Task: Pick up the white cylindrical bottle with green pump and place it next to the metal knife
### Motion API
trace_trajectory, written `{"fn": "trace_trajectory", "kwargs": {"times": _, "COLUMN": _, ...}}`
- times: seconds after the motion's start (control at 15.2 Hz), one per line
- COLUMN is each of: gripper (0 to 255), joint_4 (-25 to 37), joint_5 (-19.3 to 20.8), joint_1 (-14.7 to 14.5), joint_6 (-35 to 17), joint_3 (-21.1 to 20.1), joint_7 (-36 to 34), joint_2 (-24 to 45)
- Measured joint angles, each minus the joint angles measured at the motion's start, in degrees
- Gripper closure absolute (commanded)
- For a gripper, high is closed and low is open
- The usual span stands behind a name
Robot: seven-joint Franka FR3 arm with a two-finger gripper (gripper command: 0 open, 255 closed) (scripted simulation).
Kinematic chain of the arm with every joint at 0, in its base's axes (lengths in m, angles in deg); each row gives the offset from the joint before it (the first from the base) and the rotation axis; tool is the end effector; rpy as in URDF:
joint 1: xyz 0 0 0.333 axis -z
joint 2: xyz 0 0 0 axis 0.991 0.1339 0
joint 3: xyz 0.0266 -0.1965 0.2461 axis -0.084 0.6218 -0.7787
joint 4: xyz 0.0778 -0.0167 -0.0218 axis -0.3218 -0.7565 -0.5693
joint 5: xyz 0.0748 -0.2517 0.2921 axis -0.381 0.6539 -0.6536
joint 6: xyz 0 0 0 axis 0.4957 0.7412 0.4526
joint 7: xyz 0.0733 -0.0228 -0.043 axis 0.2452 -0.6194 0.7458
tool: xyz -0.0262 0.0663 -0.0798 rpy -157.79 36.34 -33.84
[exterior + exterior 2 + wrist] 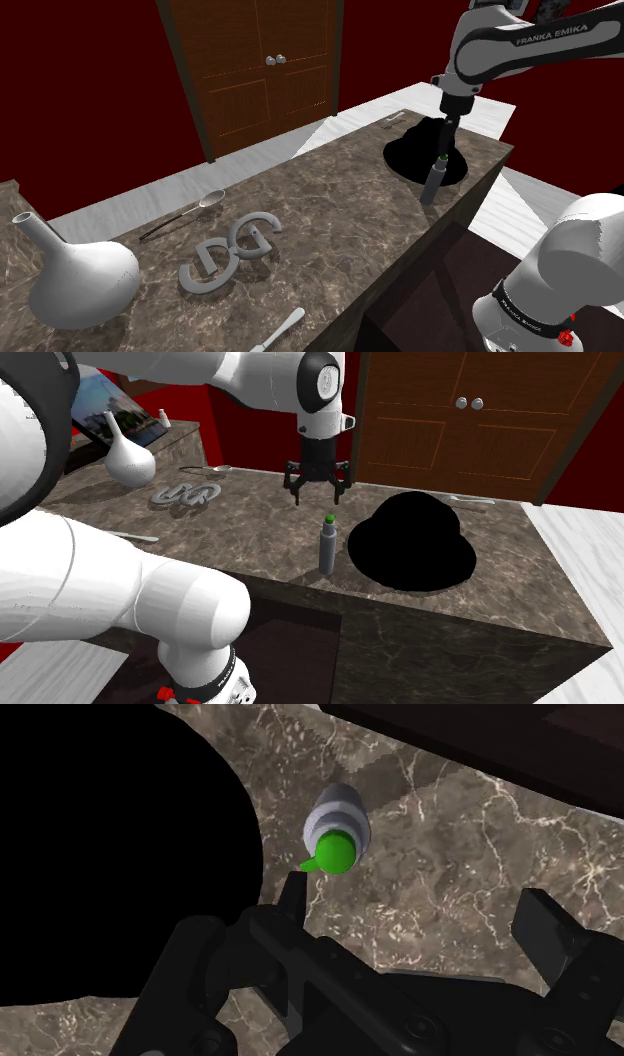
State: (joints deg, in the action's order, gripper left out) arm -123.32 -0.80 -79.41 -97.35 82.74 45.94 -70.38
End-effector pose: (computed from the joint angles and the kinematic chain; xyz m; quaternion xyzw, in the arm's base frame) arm 0.3488 -0.1517 0.4659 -0.9890 -0.1425 0.0401 0.0033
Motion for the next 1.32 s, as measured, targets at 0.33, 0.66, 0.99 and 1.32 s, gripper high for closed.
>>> {"fn": "trace_trajectory", "kwargs": {"times": 0.33, "gripper": 0, "joint_4": -0.2, "joint_5": 1.7, "joint_1": 0.7, "joint_6": -4.6, "joint_3": 3.5, "joint_7": 4.3, "joint_2": 4.9}}
{"fn": "trace_trajectory", "kwargs": {"times": 0.66, "gripper": 0, "joint_4": -2.8, "joint_5": 2.0, "joint_1": 0.7, "joint_6": -8.8, "joint_3": 4.2, "joint_7": 4.3, "joint_2": 6.5}}
{"fn": "trace_trajectory", "kwargs": {"times": 0.99, "gripper": 0, "joint_4": -3.3, "joint_5": 2.1, "joint_1": 0.8, "joint_6": -9.5, "joint_3": 4.4, "joint_7": 4.4, "joint_2": 6.7}}
{"fn": "trace_trajectory", "kwargs": {"times": 1.32, "gripper": 255, "joint_4": -3.3, "joint_5": 2.1, "joint_1": 0.8, "joint_6": -9.6, "joint_3": 4.4, "joint_7": 4.4, "joint_2": 6.7}}
